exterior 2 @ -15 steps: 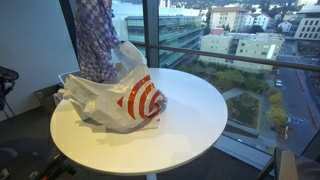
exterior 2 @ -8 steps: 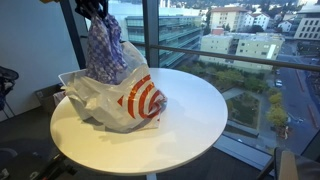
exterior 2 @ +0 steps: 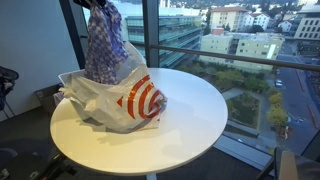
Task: Move the purple material from the storage box and place it in the plastic bag
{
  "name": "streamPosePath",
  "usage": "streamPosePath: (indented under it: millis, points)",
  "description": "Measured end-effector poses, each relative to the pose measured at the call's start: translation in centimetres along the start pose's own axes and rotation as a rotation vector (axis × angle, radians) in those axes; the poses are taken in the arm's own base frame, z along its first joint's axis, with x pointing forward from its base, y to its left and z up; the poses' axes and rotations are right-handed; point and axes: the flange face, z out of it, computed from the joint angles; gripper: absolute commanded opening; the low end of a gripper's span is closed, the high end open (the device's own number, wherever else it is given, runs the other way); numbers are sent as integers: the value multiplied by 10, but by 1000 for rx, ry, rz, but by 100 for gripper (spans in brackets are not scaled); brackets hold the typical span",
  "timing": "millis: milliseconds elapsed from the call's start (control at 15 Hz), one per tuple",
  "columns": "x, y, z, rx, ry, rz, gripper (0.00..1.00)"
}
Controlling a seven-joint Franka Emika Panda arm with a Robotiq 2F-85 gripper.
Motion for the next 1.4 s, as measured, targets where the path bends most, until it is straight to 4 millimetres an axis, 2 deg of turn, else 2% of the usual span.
streamPosePath:
  millis: [400,667,1067,1400]
  points:
    - [16,27,-100,-187,131,5,2]
    - [18,43,-144,-287,194,41,2]
    - [19,59,-173,-389,246,80,2]
    - [27,54,-169,-425,263,53,2]
